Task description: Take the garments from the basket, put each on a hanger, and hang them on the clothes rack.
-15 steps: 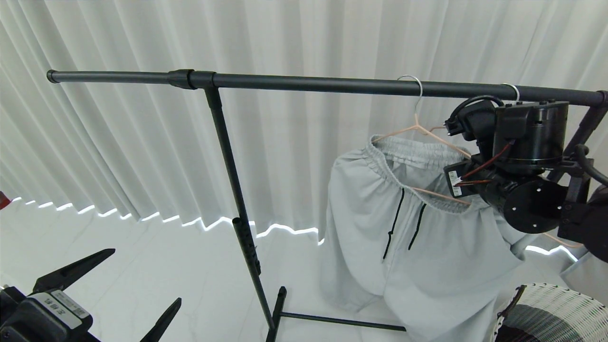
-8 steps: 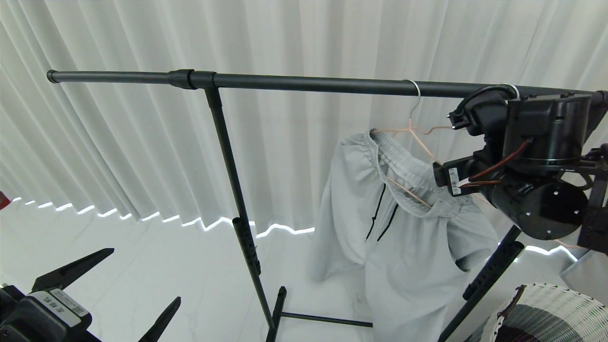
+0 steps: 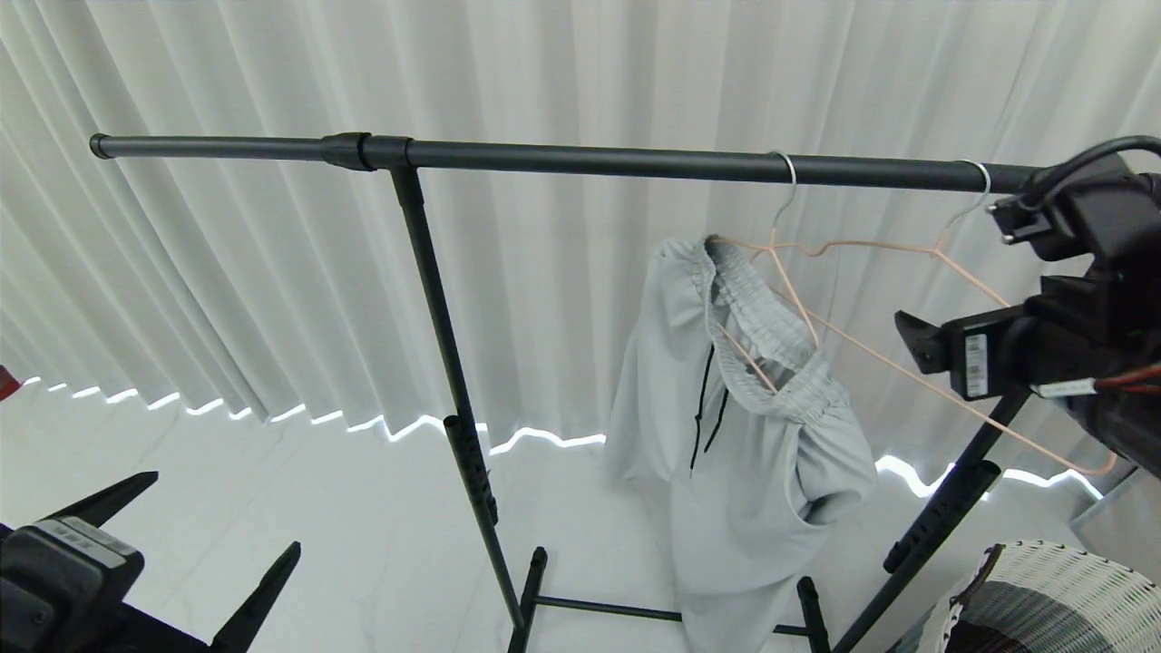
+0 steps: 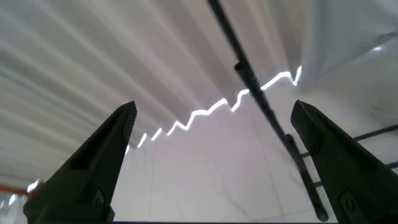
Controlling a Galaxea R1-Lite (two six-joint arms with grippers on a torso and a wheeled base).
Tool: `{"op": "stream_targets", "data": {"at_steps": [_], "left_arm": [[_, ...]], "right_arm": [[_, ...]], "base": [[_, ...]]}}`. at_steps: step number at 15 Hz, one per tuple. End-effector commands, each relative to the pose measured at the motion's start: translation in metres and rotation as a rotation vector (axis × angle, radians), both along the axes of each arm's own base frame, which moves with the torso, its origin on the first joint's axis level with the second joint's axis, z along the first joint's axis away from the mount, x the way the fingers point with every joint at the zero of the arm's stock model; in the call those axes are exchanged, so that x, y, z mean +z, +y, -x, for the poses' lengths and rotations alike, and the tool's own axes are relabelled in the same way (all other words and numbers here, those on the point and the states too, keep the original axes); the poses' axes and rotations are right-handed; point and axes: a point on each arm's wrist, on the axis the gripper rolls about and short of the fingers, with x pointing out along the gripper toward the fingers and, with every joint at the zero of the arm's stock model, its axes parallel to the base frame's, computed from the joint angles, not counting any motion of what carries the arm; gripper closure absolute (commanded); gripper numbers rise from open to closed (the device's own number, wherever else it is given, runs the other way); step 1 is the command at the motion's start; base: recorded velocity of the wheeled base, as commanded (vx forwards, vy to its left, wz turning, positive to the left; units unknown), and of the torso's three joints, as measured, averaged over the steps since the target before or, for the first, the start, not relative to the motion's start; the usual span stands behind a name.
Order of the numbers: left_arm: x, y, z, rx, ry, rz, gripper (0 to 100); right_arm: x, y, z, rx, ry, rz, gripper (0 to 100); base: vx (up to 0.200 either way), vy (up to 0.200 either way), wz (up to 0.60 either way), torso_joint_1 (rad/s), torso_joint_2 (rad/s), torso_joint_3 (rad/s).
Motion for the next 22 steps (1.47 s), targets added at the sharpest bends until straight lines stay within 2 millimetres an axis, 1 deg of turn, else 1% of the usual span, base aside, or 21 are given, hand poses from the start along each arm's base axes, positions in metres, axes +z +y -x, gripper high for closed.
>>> {"op": "stream_targets", "data": {"at_steps": [1,3,4,5,6,8,11,13,17,22], "left_arm": [[0.002,0.009,0.004,0.088,-0.029,0.051,0],[0.001,0.017,0.006,0.179,-0.025,0.063,0],[0.0,0.019,0.007,0.197,-0.017,0.061,0],[-0.002,0.023,0.007,0.249,-0.002,0.065,0],[-0.002,0.024,0.007,0.267,0.0,0.082,0],[-0.004,0.027,0.007,0.298,0.014,0.08,0],[-0.006,0.028,0.007,0.308,0.039,0.076,0],[-0.007,0.028,0.007,0.312,0.042,0.078,0],[-0.007,0.032,0.006,0.37,0.054,0.091,0],[-0.008,0.033,0.006,0.374,0.059,0.098,0]], "right_arm": [[-0.007,-0.048,0.046,-0.017,-0.023,0.068,0],[-0.019,-0.085,0.072,-0.097,-0.001,0.171,0],[-0.02,-0.092,0.077,-0.118,0.004,0.184,0],[-0.023,-0.111,0.093,-0.191,0.024,0.206,0],[-0.027,-0.122,0.106,-0.242,0.048,0.218,0],[-0.039,-0.134,0.127,-0.261,0.081,0.233,0],[-0.055,-0.14,0.138,-0.261,0.095,0.243,0],[-0.056,-0.139,0.137,-0.262,0.102,0.248,0],[-0.061,-0.139,0.136,-0.259,0.116,0.255,0],[-0.066,-0.14,0.136,-0.291,0.137,0.262,0]], "base": [[0.0,0.0,0.0,0.0,0.0,0.0],[0.0,0.0,0.0,0.0,0.0,0.0],[0.0,0.0,0.0,0.0,0.0,0.0],[0.0,0.0,0.0,0.0,0.0,0.0],[0.0,0.0,0.0,0.0,0.0,0.0],[0.0,0.0,0.0,0.0,0.0,0.0],[0.0,0.0,0.0,0.0,0.0,0.0],[0.0,0.0,0.0,0.0,0.0,0.0],[-0.2,0.0,0.0,0.008,0.0,0.001],[-0.2,0.0,0.0,-0.001,0.0,0.001]]}}
